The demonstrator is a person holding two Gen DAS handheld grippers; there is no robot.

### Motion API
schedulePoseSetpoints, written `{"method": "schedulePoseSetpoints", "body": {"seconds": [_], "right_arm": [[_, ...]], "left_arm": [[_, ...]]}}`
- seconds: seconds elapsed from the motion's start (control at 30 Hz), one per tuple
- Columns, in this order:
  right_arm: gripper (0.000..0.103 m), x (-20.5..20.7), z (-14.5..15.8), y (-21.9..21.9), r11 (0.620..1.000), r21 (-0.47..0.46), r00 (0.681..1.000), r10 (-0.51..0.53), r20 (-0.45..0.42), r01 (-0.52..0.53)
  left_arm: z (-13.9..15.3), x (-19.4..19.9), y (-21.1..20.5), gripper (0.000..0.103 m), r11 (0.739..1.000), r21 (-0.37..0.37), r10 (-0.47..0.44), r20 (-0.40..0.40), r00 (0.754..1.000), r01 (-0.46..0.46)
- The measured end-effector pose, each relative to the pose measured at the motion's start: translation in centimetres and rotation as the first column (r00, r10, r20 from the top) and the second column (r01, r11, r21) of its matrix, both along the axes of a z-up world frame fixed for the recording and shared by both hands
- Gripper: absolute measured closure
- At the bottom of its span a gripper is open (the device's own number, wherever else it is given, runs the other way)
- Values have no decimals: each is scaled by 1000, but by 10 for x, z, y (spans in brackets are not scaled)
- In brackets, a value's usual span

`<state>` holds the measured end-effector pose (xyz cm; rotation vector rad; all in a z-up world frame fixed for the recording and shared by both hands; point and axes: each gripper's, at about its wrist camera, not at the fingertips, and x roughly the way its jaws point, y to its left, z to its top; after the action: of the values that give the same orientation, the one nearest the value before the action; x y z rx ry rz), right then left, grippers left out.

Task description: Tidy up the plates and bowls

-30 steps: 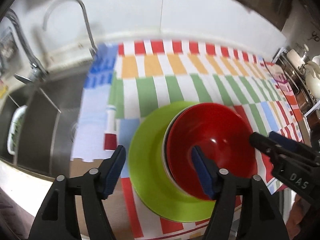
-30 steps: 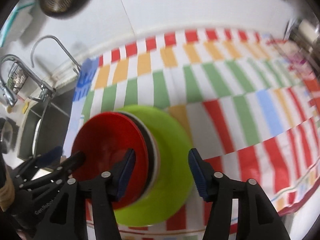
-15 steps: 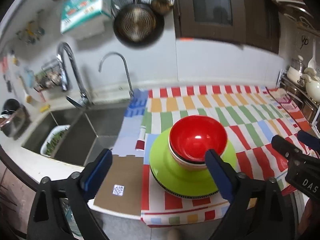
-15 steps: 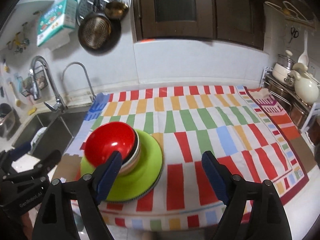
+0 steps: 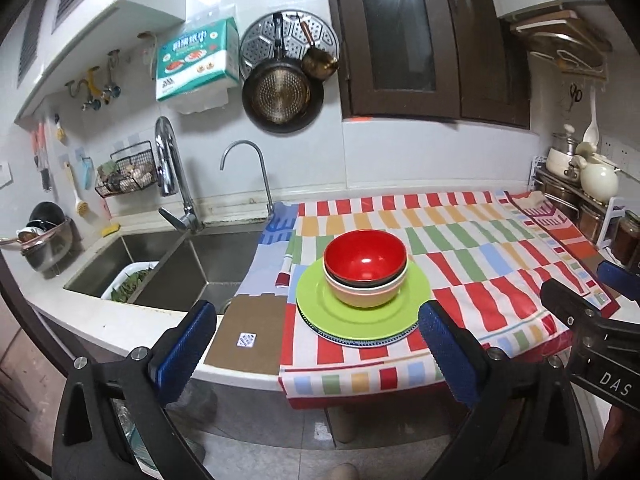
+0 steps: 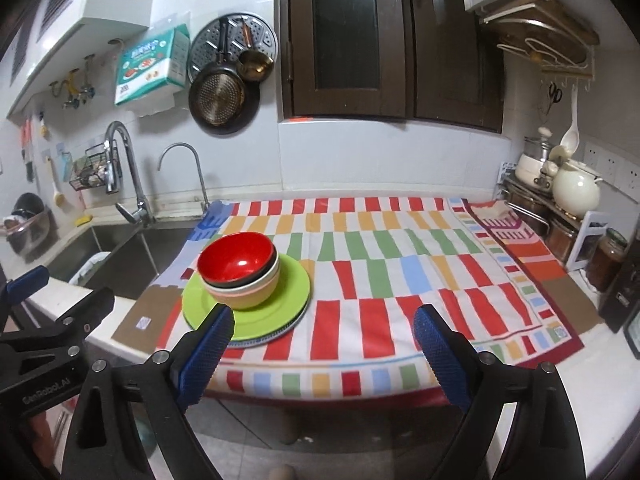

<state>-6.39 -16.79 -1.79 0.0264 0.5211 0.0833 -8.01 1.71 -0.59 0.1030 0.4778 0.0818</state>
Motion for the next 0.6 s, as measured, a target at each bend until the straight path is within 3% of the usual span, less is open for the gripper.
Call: {"method": "schedulePoseSetpoints", "body": {"seconds": [0.27, 0.6], "right_arm": [[11, -43, 7, -15, 1000, 19, 1000, -9, 22, 9], [11, -66, 13, -26, 999, 35, 999, -19, 31, 18]], "left_arm": [[8, -42, -13, 0, 1000, 10, -16, 32, 999, 16], [15, -61, -22, 0, 1000, 20, -24, 41, 999, 23]]}}
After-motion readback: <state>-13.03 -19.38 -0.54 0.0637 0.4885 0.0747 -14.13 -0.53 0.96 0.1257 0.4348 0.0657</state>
